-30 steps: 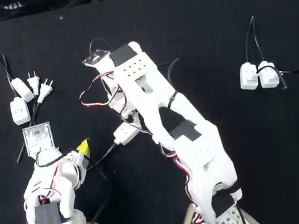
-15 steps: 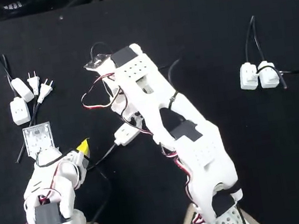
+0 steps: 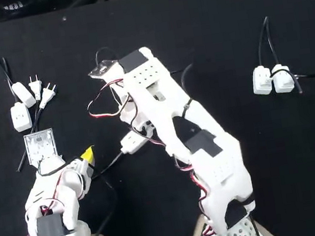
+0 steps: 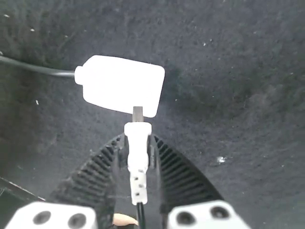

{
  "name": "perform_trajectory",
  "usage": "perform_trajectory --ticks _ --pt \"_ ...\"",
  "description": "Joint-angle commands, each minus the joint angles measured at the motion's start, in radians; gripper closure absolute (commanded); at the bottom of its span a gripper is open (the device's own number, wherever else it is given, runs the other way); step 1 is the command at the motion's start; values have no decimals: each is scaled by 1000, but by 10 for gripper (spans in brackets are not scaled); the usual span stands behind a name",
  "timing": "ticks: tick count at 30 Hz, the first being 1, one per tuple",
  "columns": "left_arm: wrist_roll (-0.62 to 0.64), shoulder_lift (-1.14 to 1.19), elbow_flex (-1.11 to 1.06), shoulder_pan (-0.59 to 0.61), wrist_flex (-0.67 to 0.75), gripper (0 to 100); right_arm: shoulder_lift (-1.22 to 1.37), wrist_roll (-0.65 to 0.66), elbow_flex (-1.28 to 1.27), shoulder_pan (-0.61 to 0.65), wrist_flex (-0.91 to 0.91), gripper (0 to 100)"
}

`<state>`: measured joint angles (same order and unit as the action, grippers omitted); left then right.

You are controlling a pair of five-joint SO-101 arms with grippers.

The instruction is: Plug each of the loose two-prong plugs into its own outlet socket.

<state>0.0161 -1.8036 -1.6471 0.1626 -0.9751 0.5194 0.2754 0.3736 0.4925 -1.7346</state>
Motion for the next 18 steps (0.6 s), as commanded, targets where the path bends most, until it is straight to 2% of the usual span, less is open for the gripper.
perform_trajectory --ticks 1,9,14,18 --pt "-9 -6 13 13 6 734 -91 9 4 -9 -34 988" --pt "-11 -6 24 15 -2 734 -120 51 -50 -43 -34 988" --pt "-51 -5 124 4 -92 733 -280 52 -211 -114 -32 988" --pt "-100 3 139 2 -94 733 -432 74 -377 -124 -14 988"
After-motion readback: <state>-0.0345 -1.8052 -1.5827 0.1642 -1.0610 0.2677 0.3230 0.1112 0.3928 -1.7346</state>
